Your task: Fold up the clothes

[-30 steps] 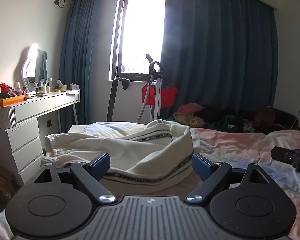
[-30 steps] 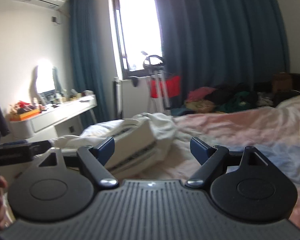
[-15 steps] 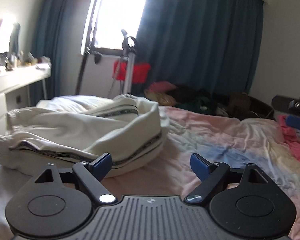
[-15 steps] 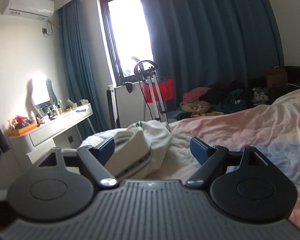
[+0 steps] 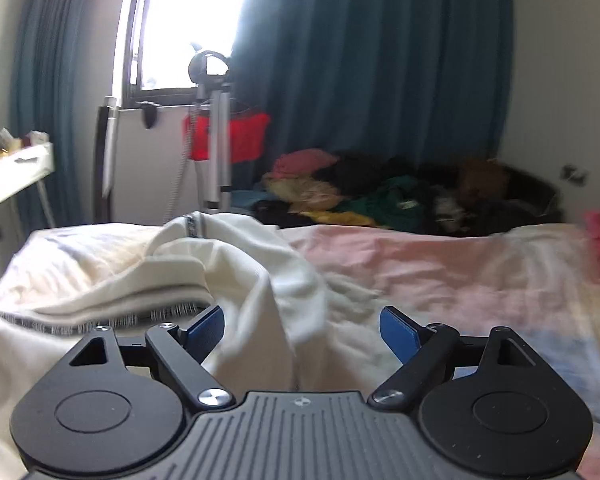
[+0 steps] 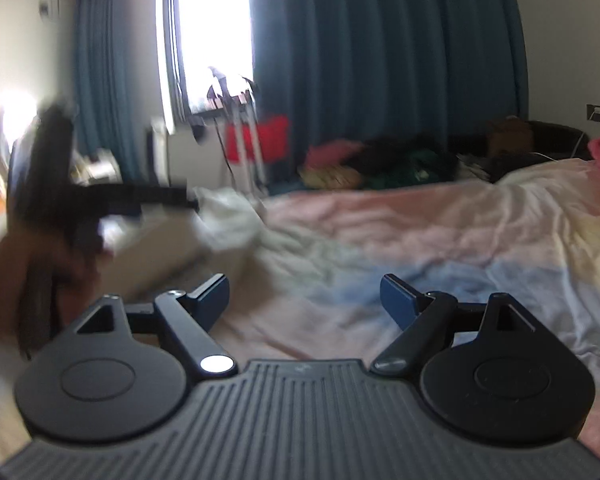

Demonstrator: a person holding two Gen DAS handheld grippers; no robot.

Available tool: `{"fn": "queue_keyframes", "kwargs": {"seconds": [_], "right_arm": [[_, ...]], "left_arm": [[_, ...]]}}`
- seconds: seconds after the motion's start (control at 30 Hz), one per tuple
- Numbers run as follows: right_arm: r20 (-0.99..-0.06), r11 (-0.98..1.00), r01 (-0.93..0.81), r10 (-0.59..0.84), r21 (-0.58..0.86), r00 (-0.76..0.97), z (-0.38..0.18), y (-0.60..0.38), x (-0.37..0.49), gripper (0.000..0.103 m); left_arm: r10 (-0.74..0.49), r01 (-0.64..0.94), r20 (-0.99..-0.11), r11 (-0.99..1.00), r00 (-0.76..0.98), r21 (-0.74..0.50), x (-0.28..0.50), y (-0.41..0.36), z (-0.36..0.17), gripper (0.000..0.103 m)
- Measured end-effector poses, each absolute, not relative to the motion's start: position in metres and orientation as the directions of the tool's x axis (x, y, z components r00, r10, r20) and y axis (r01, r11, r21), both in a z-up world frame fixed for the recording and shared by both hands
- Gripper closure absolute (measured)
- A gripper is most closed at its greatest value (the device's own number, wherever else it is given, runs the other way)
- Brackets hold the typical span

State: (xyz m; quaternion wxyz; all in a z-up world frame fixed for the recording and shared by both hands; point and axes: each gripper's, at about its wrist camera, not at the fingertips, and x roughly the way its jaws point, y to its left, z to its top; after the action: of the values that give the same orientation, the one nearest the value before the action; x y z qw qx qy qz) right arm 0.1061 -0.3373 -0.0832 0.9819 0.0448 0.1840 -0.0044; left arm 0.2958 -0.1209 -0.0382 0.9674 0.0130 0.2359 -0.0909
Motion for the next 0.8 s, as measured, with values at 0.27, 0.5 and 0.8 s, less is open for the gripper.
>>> {"fn": "queue_keyframes", "kwargs": {"seconds": [0.27,0.5,0.8], "right_arm": [[-0.415,0.995,0.030,0.013,0.096,0.910,-0.115,-0.343,0.166,0.019],[-0.395,0.996,0.005,0.028,0.084,0.918,-0.128,-0.336,0.182,0.019],[-0.378,0.994,-0.037,0.075,0.106,0.923,-0.117,-0.327,0.165,0.019]], "left_arm": [[-0.111,0.045,-0.576,0.991,0.810,-0.129,0.406,-0.132,-0.076,0.057],[-0.127,0.059,-0.483,0.987,0.866,-0.152,0.354,-0.127,-0.071,0.101],[-0.312,0.285,-0.359,0.950,0.880,-0.128,0.181,-0.110,-0.050,0.101]]}}
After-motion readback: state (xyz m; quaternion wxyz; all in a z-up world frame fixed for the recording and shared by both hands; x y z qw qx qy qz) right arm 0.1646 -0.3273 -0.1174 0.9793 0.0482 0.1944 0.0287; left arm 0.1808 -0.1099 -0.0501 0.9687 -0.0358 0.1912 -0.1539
